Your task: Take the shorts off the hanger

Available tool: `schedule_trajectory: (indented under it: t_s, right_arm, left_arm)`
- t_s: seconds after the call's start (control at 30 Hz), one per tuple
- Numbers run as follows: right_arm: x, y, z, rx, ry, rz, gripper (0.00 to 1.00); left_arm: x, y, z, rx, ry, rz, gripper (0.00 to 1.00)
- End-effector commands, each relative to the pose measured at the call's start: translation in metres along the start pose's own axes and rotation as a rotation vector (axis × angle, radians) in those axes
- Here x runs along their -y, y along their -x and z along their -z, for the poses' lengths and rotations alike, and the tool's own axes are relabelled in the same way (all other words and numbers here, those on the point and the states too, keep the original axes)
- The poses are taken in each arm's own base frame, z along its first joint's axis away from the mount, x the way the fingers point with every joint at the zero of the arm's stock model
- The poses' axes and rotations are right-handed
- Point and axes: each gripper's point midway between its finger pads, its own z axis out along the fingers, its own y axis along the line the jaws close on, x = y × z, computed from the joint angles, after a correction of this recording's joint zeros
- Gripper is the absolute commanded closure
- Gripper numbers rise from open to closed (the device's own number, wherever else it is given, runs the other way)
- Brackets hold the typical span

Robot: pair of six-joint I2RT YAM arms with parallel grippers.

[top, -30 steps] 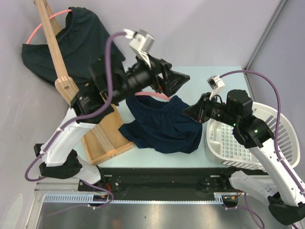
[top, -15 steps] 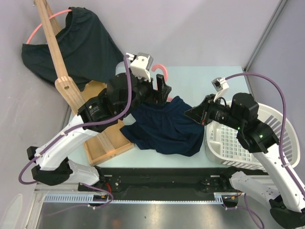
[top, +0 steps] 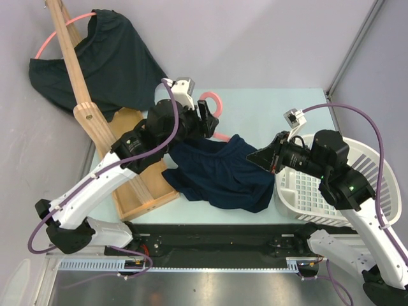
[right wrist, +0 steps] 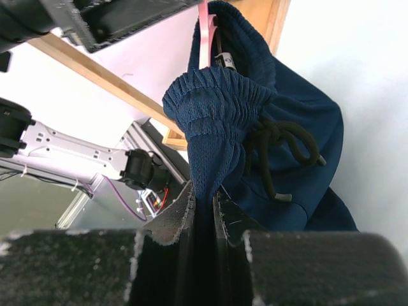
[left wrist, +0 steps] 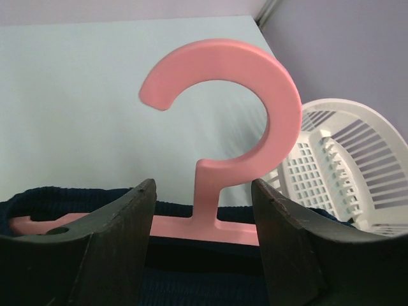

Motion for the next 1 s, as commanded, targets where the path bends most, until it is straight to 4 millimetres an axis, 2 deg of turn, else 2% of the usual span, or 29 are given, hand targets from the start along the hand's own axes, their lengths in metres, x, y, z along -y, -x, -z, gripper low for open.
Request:
schedule_trajectory:
  t_s: [0.0, 0.27, 0.37, 0.47, 0.5, 0.6, 0.63, 0.67, 0.7, 0.73, 0.77, 0.8, 0.83, 0.87, 0.9, 0.97]
  right_arm:
    - [-0.034, 0.026, 0.011, 0.109, 0.135, 0.057, 1.0]
    - [-0.042, 0.025, 0.013, 0.107, 0.178, 0.074, 1.0]
    - [-0.043, 0.023, 0.012, 0.102, 0.189, 0.082, 1.0]
    - [-0.039, 0.021, 0.01, 0.09, 0.175, 0.071, 1.0]
    - [-0.038, 0.02, 0.01, 0.085, 0.169, 0.063, 1.0]
    - [-0.029, 0.02, 0.008, 0.089, 0.116, 0.025, 1.0]
    - [-0.019, 0.024, 0.006, 0.114, 0.061, 0.009, 0.96]
    - [-0.013, 0.022, 0.005, 0.109, 0.028, -0.025, 0.8]
    - [-0.01, 0.023, 0.005, 0.116, 0.006, -0.039, 0.71]
    - [-0.002, 0.024, 0.004, 0.13, -0.037, -0.057, 0.64]
    - [0.003, 0.022, 0.004, 0.128, -0.067, -0.09, 0.53]
    - [0.01, 0.022, 0.005, 0.135, -0.102, -0.109, 0.47]
    - [0.021, 0.026, 0.006, 0.166, -0.164, -0.128, 0.36]
    - [0.029, 0.023, 0.008, 0.163, -0.211, -0.15, 0.09]
    - [0.035, 0.024, 0.009, 0.177, -0.246, -0.176, 0.0]
    - [0.055, 0.024, 0.016, 0.212, -0.365, -0.209, 0.0]
  left_arm:
    - [0.017, 0.018, 0.01, 0.053, -0.097, 0.067, 0.34]
    - [0.023, 0.005, 0.002, 0.046, -0.152, 0.036, 0.41]
    - [0.022, 0.007, 0.003, 0.071, -0.164, 0.008, 0.52]
    - [0.022, 0.01, 0.005, 0.083, -0.172, -0.027, 0.76]
    - [0.022, 0.012, 0.006, 0.088, -0.172, -0.033, 0.89]
    - [0.019, 0.018, 0.007, 0.118, -0.156, -0.047, 1.0]
    - [0.017, 0.018, 0.006, 0.127, -0.146, -0.051, 1.0]
    - [0.013, 0.021, 0.006, 0.144, -0.129, -0.06, 1.0]
    - [0.012, 0.029, 0.009, 0.178, -0.123, -0.058, 1.0]
    - [0.008, 0.026, 0.006, 0.182, -0.106, -0.063, 1.0]
    - [0.001, 0.032, 0.007, 0.21, -0.071, -0.073, 1.0]
    - [-0.002, 0.035, 0.008, 0.229, -0.054, -0.077, 1.0]
    - [-0.004, 0.039, 0.008, 0.248, -0.04, -0.08, 1.0]
    - [-0.009, 0.041, 0.008, 0.261, -0.015, -0.089, 1.0]
    - [-0.014, 0.045, 0.009, 0.279, 0.018, -0.092, 0.99]
    - [-0.021, 0.05, 0.007, 0.31, 0.054, -0.112, 1.0]
